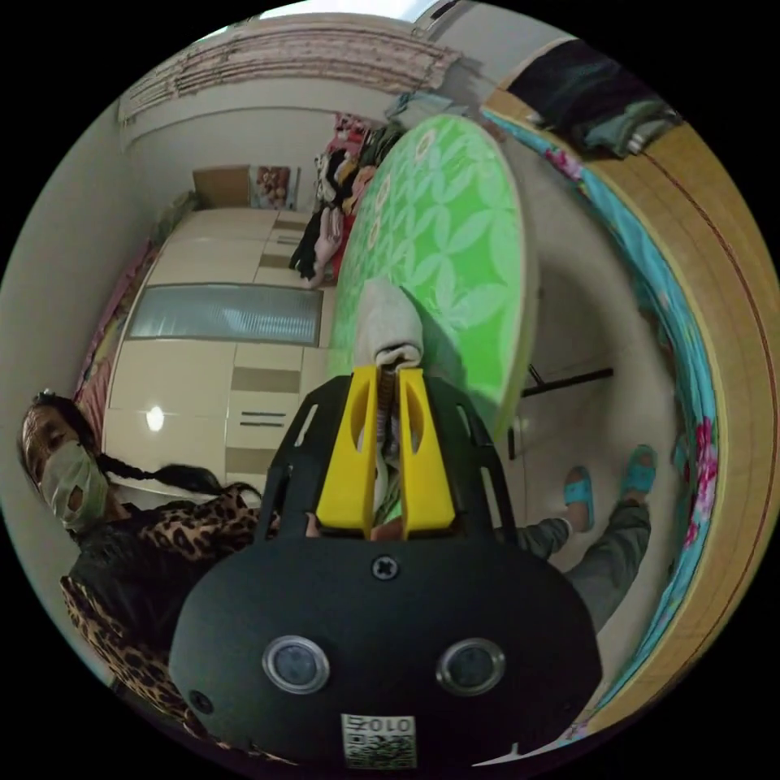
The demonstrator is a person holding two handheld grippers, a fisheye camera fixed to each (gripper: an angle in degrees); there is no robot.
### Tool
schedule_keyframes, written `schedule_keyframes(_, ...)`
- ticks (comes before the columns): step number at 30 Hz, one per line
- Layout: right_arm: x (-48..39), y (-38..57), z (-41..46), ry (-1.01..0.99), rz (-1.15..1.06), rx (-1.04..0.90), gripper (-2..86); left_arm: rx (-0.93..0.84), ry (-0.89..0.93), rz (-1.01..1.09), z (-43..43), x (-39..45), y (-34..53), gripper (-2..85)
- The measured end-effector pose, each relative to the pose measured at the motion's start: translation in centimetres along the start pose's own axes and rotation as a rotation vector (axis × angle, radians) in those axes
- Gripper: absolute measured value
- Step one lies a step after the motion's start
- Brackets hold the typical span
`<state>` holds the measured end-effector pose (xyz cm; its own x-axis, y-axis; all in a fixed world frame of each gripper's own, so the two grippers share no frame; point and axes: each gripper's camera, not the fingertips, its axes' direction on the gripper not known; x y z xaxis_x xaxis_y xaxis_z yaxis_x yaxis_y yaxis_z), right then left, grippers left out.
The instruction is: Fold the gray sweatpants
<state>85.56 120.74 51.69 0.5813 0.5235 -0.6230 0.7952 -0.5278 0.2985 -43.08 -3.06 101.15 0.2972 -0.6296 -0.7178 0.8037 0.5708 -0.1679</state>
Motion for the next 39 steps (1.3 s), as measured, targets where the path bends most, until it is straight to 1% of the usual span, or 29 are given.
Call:
schedule_keyframes(2,1.1,3.1,-1.7,-0.017,0.024,0.054,5.9,-0.086,-0.020,0.069,2.6,0.2,-2.4,7.4)
schedule_keyframes(4,2.5,6.8,-3.5,-0.044,0.047,0.117,5.8,-0.125,-0.013,0.092,4.5,0.3,-3.3,7.4)
schedule_keyframes(9,5.3,13.2,-6.9,-0.145,0.072,0.190,5.7,-0.154,0.014,0.108,9.4,0.2,-4.4,7.4)
schedule_keyframes(12,6.1,18.4,-10.8,-0.146,0.066,0.251,5.7,-0.187,0.027,0.129,14.0,0.6,-4.5,7.4)
schedule_keyframes(15,6.6,24.7,-16.1,-0.121,0.067,0.330,5.7,-0.275,0.047,0.178,20.6,1.6,-4.5,7.4)
schedule_keyframes(20,6.5,35.0,-24.5,-0.044,0.055,0.485,5.6,-0.462,0.152,0.194,34.4,2.0,-2.3,7.4)
schedule_keyframes(22,6.9,39.6,-28.0,-0.029,0.063,0.575,5.6,-0.501,0.196,0.182,38.3,1.7,-1.3,7.4)
schedule_keyframes(25,7.7,43.9,-31.1,-0.013,0.081,0.645,5.6,-0.561,0.227,0.172,43.4,1.3,-0.1,7.4)
schedule_keyframes(28,8.7,45.6,-32.7,-0.007,0.110,0.651,5.6,-0.593,0.230,0.178,46.4,0.6,0.3,7.4)
schedule_keyframes(32,9.7,44.0,-32.7,-0.011,0.134,0.603,5.6,-0.578,0.217,0.189,47.4,-1.3,-1.5,7.5)
schedule_keyframes(35,9.6,41.0,-32.1,-0.004,0.124,0.557,5.6,-0.533,0.240,0.190,46.5,-3.2,-4.3,7.5)
schedule_keyframes(39,9.3,35.3,-31.7,-0.055,0.105,0.488,5.6,-0.448,0.269,0.203,44.7,-5.2,-8.1,7.5)
